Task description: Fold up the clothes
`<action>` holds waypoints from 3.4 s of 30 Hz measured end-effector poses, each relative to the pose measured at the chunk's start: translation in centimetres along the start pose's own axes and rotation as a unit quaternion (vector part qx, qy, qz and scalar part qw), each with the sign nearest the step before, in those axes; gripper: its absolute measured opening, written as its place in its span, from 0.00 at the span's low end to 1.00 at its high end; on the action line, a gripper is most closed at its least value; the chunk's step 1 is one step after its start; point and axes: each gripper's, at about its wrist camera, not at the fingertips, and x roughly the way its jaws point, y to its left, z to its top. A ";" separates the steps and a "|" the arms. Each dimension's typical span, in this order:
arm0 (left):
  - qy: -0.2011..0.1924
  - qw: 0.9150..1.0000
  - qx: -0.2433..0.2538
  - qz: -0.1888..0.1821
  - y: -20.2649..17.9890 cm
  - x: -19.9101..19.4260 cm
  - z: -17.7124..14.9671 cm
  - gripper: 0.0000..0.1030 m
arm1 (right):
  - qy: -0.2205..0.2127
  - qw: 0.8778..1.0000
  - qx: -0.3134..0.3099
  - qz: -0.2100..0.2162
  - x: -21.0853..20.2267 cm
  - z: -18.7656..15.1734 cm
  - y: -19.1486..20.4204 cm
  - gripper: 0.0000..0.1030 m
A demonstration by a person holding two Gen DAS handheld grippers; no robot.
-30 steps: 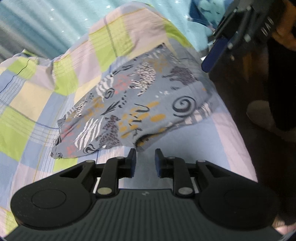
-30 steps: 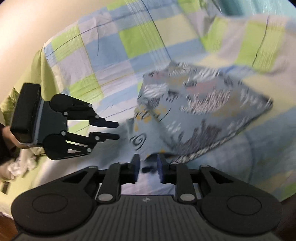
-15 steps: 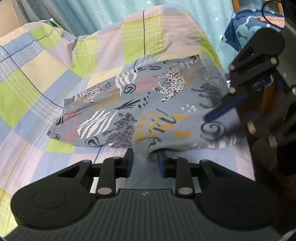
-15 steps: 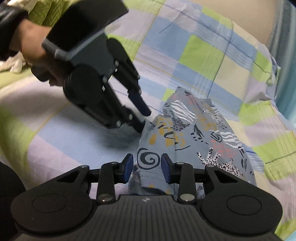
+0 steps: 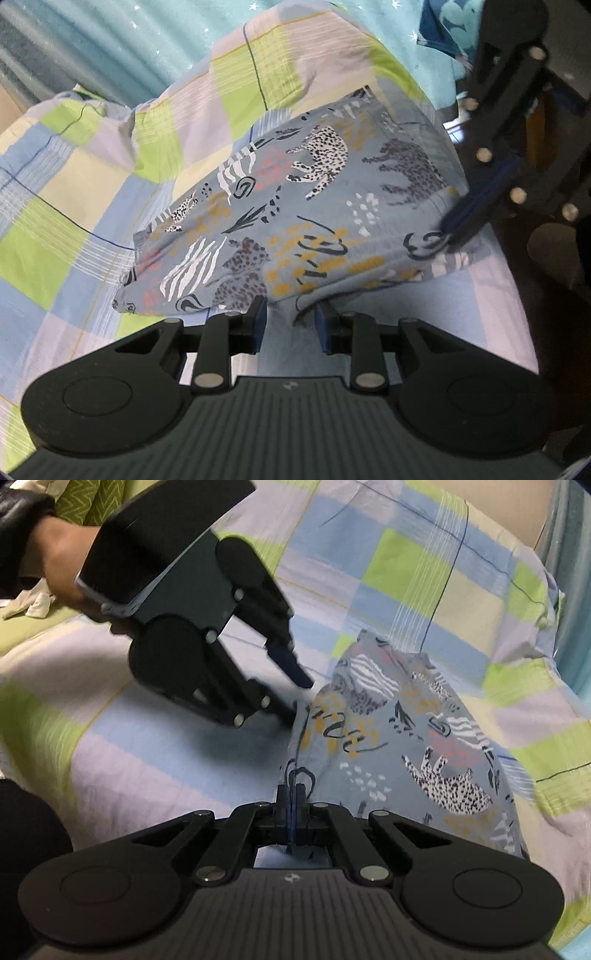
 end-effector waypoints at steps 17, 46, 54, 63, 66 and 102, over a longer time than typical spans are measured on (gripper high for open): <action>0.011 1.000 0.016 0.021 -0.9 -0.5 -2.1 0.00 | -0.010 0.999 -0.050 -0.009 -0.1 -0.6 1.0 0.24; -0.015 0.998 0.043 0.038 -2.9 -4.4 -2.1 0.18 | 0.021 0.981 -0.187 -0.046 -1.0 -2.9 3.7 0.23; -0.052 0.990 0.122 0.037 -6.9 -4.3 -1.0 0.37 | 0.019 0.965 -0.251 -0.067 0.9 -3.1 4.3 0.02; -0.081 0.976 0.190 0.074 -10.3 -1.7 1.0 0.55 | -0.032 0.993 -0.103 -0.045 -1.4 -1.3 0.6 0.00; -0.084 0.973 0.197 0.083 -10.9 -0.6 1.6 0.17 | -0.041 0.997 -0.058 -0.032 -1.9 -0.9 -0.4 0.00; -0.072 0.997 0.029 0.018 -3.8 -3.8 2.5 0.03 | 0.047 0.932 -0.304 -0.192 7.3 -7.5 -12.9 0.02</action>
